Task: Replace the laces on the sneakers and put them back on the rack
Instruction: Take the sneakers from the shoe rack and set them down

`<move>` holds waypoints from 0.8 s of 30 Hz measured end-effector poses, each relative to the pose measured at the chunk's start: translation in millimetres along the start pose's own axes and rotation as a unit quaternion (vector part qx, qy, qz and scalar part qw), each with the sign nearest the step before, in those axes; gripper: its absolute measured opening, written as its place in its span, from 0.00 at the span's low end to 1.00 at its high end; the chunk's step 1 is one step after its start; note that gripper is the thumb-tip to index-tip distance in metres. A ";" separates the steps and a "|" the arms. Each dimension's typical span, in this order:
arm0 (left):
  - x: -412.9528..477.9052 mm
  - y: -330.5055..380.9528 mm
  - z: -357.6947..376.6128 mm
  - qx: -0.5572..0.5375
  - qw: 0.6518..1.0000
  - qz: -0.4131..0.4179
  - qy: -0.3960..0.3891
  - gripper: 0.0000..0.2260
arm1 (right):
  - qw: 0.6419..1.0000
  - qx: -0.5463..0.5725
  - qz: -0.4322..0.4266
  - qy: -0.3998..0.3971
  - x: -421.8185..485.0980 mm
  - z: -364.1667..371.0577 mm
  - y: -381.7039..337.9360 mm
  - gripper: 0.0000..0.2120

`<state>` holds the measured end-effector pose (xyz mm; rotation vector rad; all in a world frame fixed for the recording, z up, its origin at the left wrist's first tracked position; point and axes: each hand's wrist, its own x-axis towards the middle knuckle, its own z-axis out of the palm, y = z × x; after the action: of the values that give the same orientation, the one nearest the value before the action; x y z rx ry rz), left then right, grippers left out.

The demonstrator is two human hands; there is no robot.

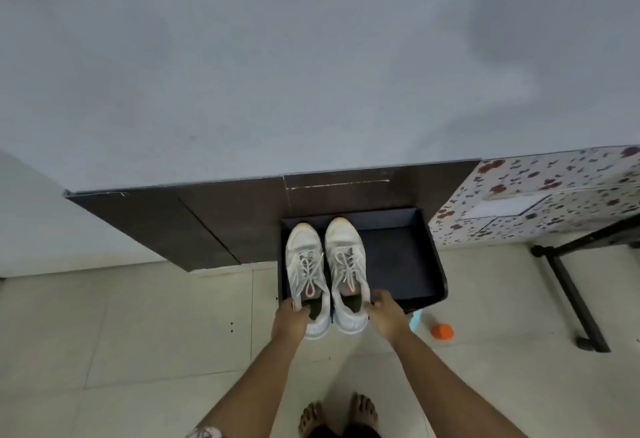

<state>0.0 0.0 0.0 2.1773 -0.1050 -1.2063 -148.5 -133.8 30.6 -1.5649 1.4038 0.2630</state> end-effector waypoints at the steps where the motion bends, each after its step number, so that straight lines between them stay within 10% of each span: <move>1: 13.5 -3.6 6.9 0.006 1.000 -0.007 0.005 0.16 | 1.000 -0.004 0.020 -0.018 15.0 5.9 2.5 0.20; 12: 26.3 -12.7 18.0 0.149 0.984 -0.046 0.086 0.14 | 0.989 0.123 0.072 -0.033 47.5 25.0 29.2 0.06; 24: -121.7 -150.8 -0.9 0.113 0.993 0.019 0.017 0.16 | 0.981 0.175 0.080 -0.038 -145.4 55.1 134.7 0.04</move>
<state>-103.6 163.7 4.4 2.3777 -0.2797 -1.1829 -284.4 20.4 37.7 -1.1470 1.4299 0.1591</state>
